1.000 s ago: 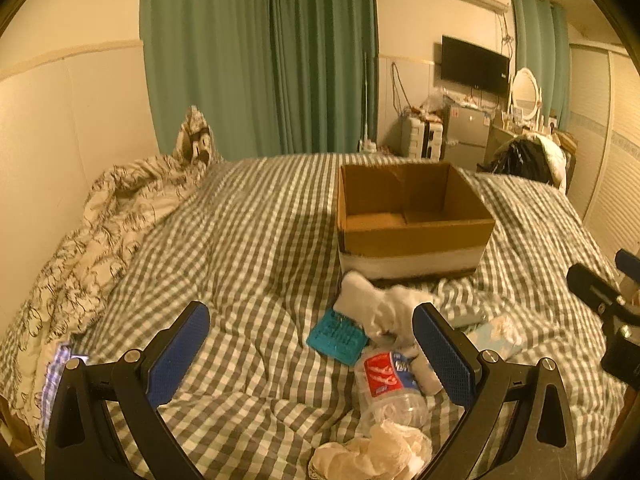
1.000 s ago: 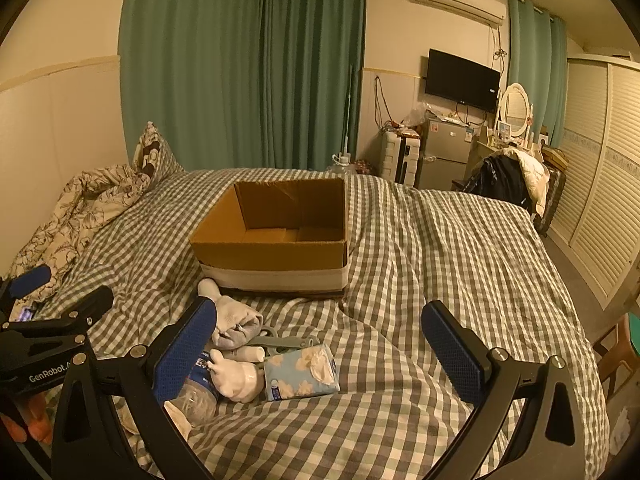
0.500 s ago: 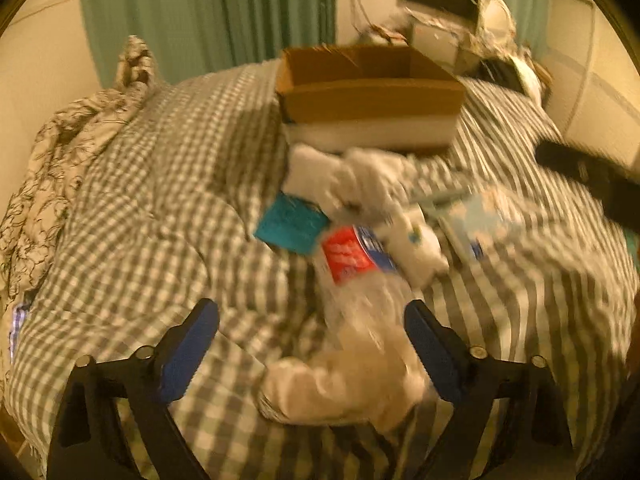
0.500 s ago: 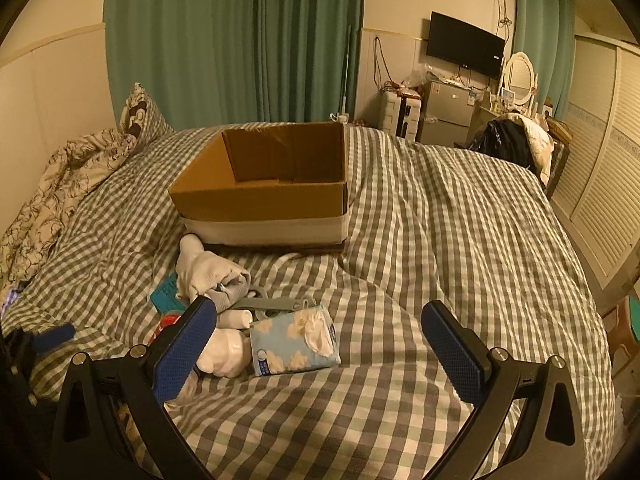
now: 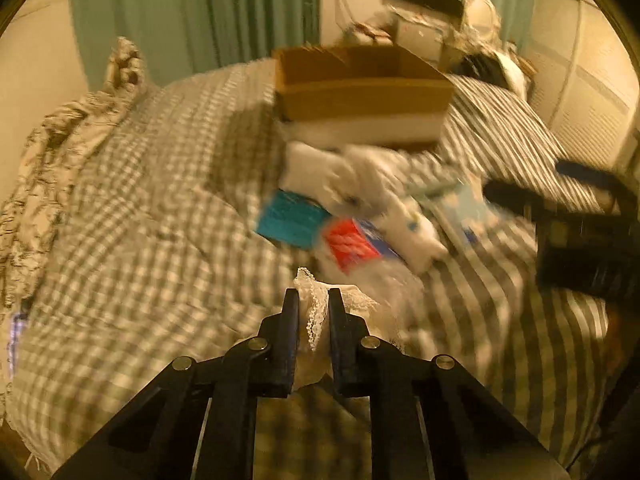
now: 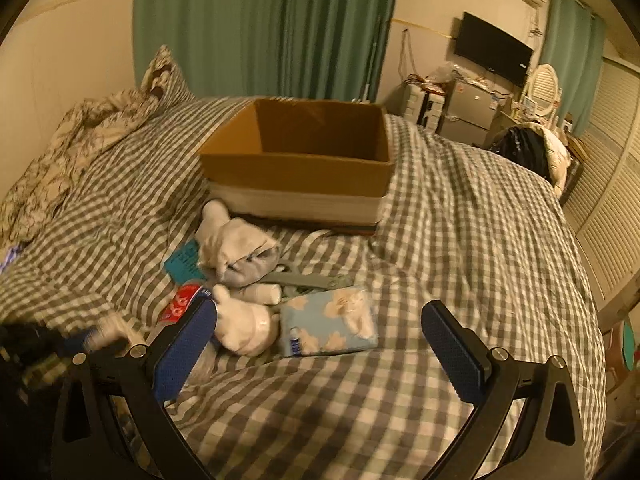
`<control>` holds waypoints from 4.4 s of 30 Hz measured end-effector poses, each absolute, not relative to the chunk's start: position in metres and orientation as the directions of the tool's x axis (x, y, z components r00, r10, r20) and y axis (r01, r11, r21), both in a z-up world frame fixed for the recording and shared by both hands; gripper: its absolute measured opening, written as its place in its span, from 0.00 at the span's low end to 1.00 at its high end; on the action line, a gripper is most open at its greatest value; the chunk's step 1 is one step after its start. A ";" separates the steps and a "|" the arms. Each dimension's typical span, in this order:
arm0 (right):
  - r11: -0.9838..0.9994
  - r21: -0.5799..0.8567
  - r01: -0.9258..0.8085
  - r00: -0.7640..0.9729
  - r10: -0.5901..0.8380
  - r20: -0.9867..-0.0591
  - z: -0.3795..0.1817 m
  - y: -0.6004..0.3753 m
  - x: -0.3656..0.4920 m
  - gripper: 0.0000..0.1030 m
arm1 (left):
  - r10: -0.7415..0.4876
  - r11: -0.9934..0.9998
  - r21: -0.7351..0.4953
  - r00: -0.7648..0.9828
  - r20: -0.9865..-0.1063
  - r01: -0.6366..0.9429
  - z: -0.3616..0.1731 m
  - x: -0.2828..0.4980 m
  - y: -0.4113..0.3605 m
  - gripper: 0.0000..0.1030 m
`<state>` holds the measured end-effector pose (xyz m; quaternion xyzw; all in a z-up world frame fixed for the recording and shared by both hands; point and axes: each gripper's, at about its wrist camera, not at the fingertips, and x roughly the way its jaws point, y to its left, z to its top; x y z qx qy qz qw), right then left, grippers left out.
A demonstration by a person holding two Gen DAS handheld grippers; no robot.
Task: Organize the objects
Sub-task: 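Grasp the lace cloth with the left tool while the right tool grasps the white bear figurine, then carry the lace cloth and bear figurine into the cardboard box and open both tools, then grasp the red-labelled water bottle with the left tool while the right tool grasps the blue floral tissue pack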
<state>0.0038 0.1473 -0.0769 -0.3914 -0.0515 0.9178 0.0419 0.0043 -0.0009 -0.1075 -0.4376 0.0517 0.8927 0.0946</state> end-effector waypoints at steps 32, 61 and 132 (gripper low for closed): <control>-0.989 -0.070 0.129 -0.657 -0.032 -0.753 -0.073 0.105 -0.021 0.09 | 0.121 -0.988 -0.033 -0.640 -0.759 -0.148 -0.086 -0.027 -0.045 0.13; -1.000 0.003 -0.002 -0.768 0.000 -0.640 0.017 0.213 -0.183 0.08 | 0.273 -0.948 -0.063 -0.698 -0.663 -0.310 -0.015 -0.228 0.065 0.13; -0.987 -0.160 -0.010 -0.501 0.143 -0.854 -0.131 0.182 -0.042 0.97 | 0.170 -0.978 -0.086 -0.486 -0.858 -0.190 -0.151 -0.065 0.019 0.61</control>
